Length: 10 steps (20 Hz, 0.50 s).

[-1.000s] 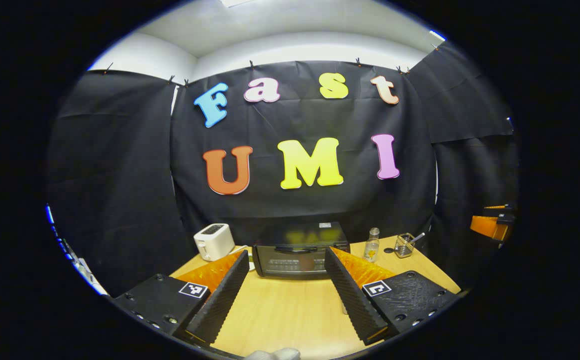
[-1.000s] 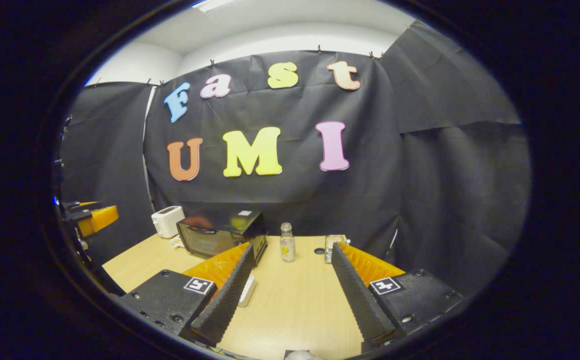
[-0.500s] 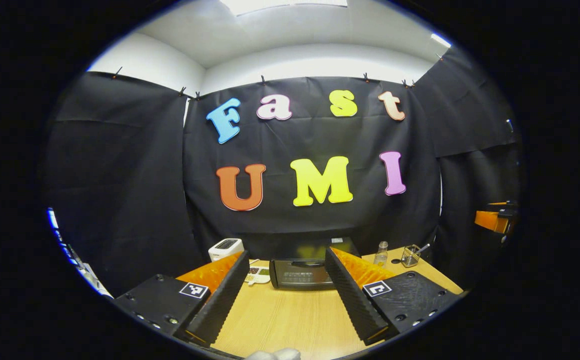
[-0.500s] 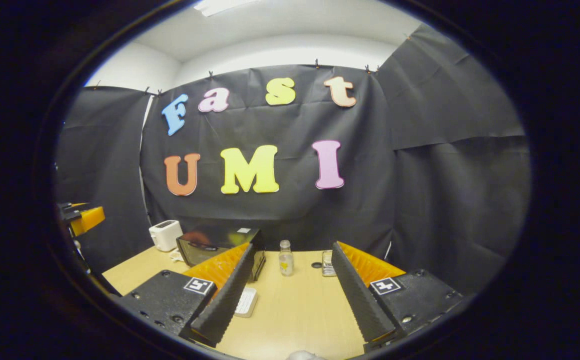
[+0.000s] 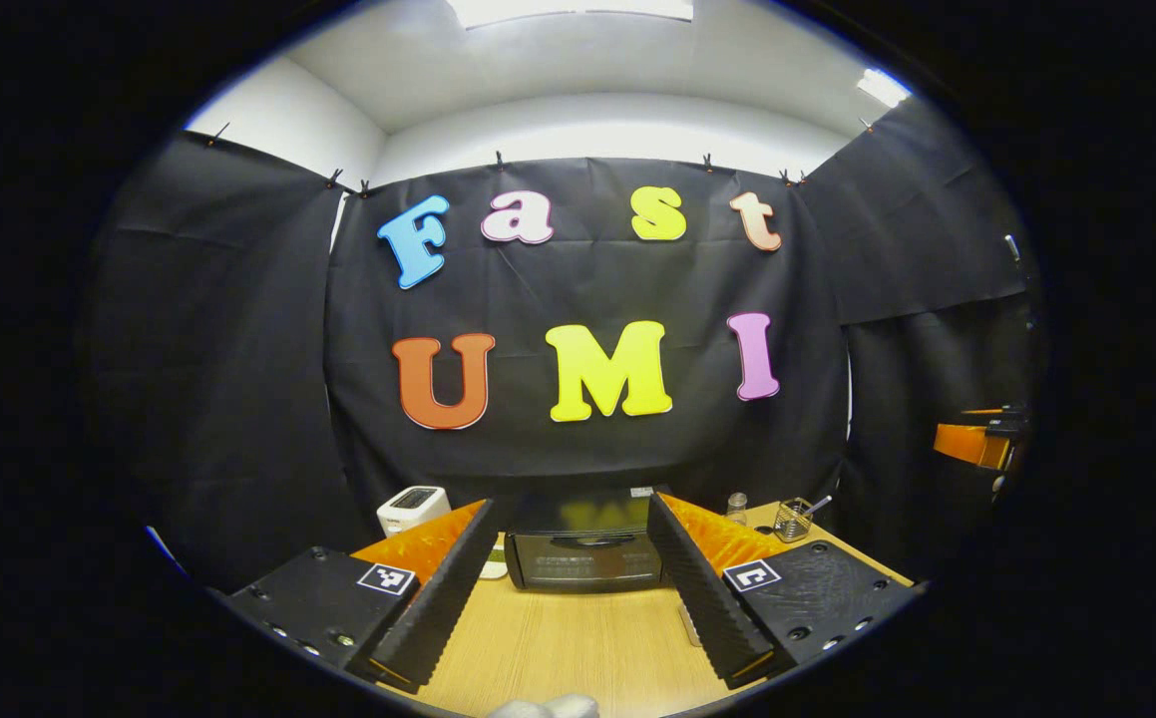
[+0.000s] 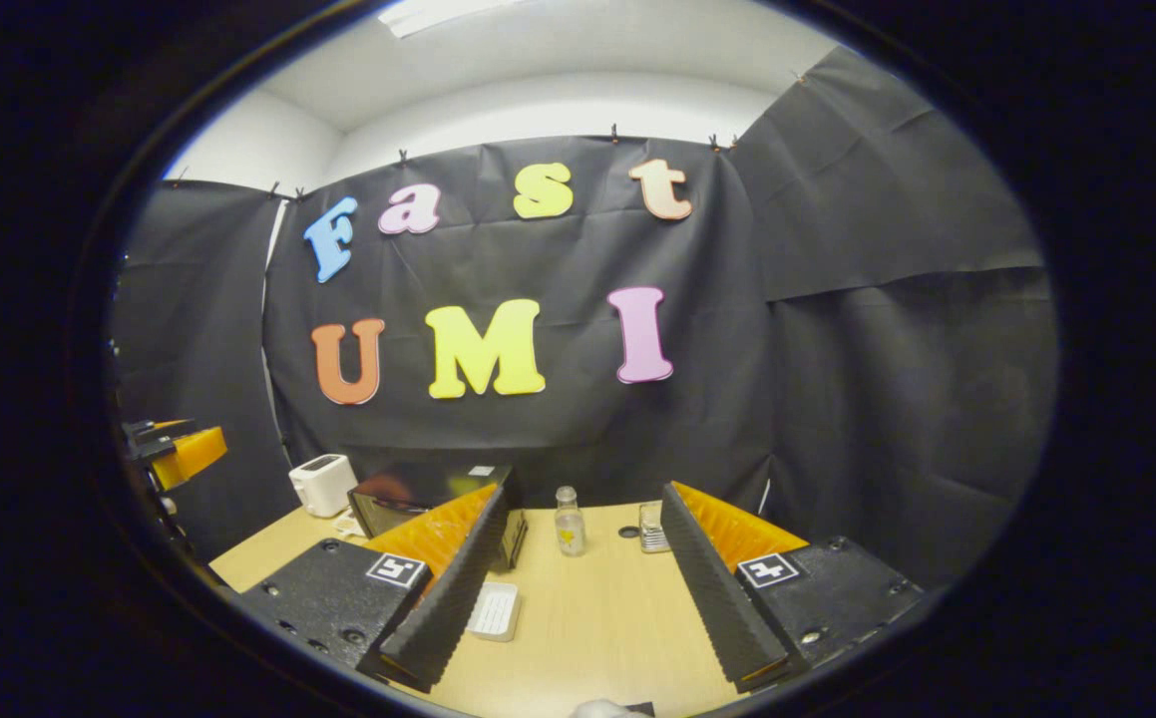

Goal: Open the electric oven with the left hand, put the food in, and close the electric oven.

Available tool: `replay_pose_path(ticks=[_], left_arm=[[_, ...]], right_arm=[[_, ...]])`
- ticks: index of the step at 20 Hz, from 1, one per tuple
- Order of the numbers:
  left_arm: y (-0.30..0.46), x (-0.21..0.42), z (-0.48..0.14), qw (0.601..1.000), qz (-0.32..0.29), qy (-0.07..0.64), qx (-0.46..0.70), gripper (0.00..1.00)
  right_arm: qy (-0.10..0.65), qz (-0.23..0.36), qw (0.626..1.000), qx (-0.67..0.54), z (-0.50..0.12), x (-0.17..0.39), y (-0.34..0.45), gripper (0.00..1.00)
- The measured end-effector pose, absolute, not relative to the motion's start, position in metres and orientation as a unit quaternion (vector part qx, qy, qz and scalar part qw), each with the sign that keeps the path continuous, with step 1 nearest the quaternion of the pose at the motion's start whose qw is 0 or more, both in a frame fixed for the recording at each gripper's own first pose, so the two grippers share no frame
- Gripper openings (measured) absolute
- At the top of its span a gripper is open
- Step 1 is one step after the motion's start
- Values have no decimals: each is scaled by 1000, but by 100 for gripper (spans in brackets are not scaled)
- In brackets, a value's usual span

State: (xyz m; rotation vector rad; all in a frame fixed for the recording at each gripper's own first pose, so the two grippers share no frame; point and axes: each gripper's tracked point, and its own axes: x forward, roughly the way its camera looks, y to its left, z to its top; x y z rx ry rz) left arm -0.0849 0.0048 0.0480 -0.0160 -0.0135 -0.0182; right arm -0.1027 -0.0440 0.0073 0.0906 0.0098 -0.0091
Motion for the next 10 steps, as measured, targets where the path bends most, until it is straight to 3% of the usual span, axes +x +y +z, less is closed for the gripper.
replay_pose_path(ticks=[10], left_arm=[[24,-84,40,1000,-9,5,-19,96]], right_arm=[[7,-9,999,44,17,-90,-26,99]])
